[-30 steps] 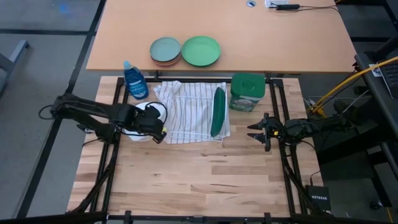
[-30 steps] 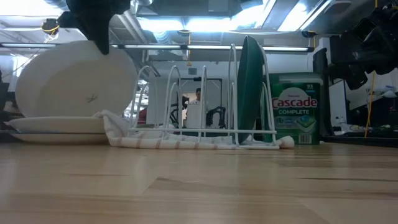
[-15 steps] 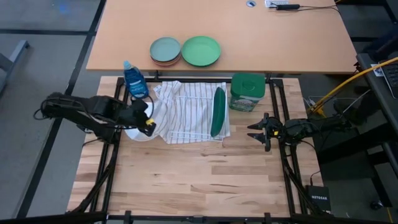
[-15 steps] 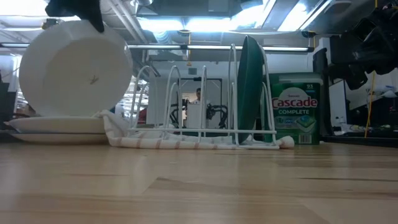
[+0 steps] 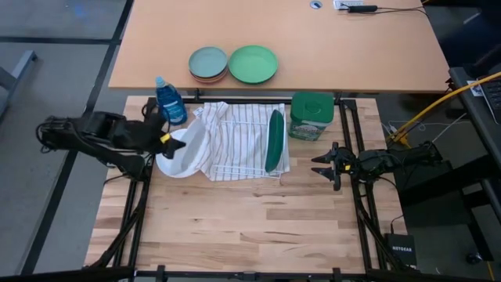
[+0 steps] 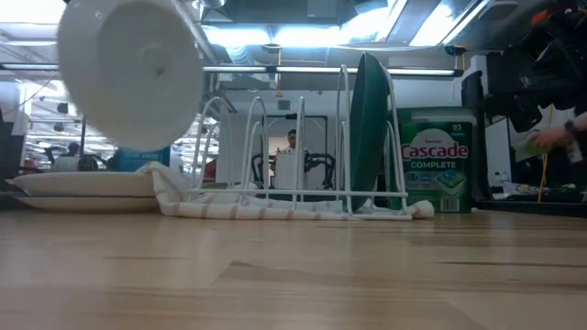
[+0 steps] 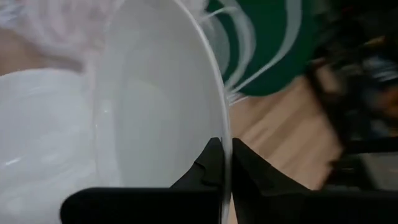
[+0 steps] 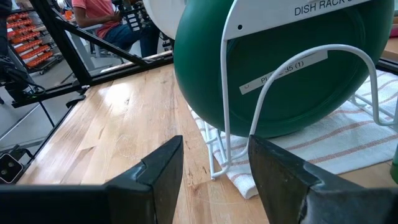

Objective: Sort dishes
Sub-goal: Put the white plate into the dish rack

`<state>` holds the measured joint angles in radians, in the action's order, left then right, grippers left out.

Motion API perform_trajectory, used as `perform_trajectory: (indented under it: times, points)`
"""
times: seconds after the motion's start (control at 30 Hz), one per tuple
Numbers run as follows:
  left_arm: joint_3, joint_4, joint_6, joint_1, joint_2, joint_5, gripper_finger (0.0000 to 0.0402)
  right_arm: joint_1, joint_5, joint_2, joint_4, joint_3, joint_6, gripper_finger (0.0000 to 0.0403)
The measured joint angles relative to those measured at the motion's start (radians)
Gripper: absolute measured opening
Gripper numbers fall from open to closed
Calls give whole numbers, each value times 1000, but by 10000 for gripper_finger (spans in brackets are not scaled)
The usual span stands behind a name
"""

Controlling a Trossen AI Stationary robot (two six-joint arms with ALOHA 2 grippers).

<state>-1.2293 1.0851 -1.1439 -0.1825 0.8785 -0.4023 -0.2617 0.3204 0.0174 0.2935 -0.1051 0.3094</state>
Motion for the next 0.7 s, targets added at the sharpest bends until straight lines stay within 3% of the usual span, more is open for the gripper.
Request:
perform_trajectory:
  times: [0.23,0.7]
  points:
    - [0,-193,84,0,-42,18,0,0,0,0,0,0,0,186]
    - [0,-382,247,0,-43,25,0,0,0,0,0,0,0,186]
